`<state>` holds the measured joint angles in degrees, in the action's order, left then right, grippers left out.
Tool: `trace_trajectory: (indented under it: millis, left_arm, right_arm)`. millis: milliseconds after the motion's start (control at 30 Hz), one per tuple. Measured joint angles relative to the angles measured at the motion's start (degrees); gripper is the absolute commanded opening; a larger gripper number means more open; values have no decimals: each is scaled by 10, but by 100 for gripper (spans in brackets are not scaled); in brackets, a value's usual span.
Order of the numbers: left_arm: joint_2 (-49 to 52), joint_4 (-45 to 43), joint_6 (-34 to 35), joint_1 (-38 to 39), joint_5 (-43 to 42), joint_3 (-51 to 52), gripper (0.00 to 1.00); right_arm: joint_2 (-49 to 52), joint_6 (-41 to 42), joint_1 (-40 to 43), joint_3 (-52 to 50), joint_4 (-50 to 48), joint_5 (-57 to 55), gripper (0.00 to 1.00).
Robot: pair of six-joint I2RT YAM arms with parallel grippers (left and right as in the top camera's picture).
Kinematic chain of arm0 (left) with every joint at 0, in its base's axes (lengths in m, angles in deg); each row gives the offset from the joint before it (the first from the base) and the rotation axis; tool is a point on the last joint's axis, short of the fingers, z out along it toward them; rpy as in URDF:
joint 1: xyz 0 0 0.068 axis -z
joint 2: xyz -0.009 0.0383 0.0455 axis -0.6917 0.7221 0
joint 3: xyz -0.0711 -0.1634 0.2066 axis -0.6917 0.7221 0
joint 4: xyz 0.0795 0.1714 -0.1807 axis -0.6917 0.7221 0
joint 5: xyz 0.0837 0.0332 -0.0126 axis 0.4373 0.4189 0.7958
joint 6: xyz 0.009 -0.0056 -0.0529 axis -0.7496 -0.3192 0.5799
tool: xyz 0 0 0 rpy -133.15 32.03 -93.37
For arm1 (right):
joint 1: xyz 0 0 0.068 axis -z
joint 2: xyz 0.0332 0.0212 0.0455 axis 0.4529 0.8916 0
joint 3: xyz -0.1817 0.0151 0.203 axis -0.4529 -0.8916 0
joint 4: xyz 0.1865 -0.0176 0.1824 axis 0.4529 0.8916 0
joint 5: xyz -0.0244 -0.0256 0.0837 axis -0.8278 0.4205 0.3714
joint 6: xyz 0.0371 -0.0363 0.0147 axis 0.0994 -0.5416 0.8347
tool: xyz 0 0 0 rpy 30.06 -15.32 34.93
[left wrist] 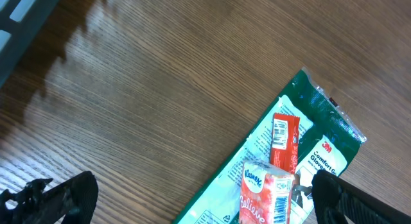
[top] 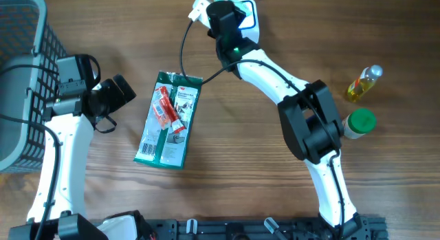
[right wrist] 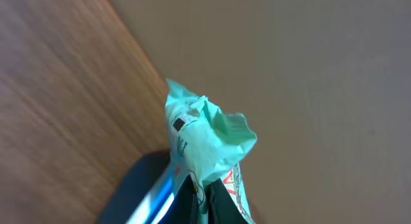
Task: Scan the item barcode
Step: 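Carry the wipes pack right and release it near the jar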
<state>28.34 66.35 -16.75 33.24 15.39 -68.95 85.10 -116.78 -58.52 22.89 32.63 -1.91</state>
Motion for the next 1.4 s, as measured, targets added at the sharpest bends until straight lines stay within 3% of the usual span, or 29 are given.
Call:
trace_trajectory:
  millis: [300,500,700,767,900,1033,1100,1167,1300,1400]
  left_arm:
    - [0,0,0,0,0,0,100]
    - [0,0,0,0,0,0,100]
    - [0,1,0,0,0,0,100]
    - [0,0,0,0,0,0,100]
    - [0,0,0,0,0,0,100]
    - [0,0,0,0,0,0,100]
    - [0,0,0,0,0,0,100]
    - [0,0,0,0,0,0,100]
    - [0,0,0,0,0,0,100]
    - [0,0,0,0,0,0,100]
  right_arm:
    - [0,95,-8,0,61,-3,4]
    - [-21,116,-2,1,119,2,4]
    - [-167,262,59,3,422,35,4]
    - [-221,313,87,5,572,81,4]
    - [-243,392,132,-7,756,178,4]
    - [-238,431,173,-104,758,215,7]
    - [-236,441,187,-148,744,215,42]
    - [-236,448,195,-186,726,214,50]
    - [-234,452,198,-215,657,210,56]
    - [-234,454,198,-215,605,261,48]
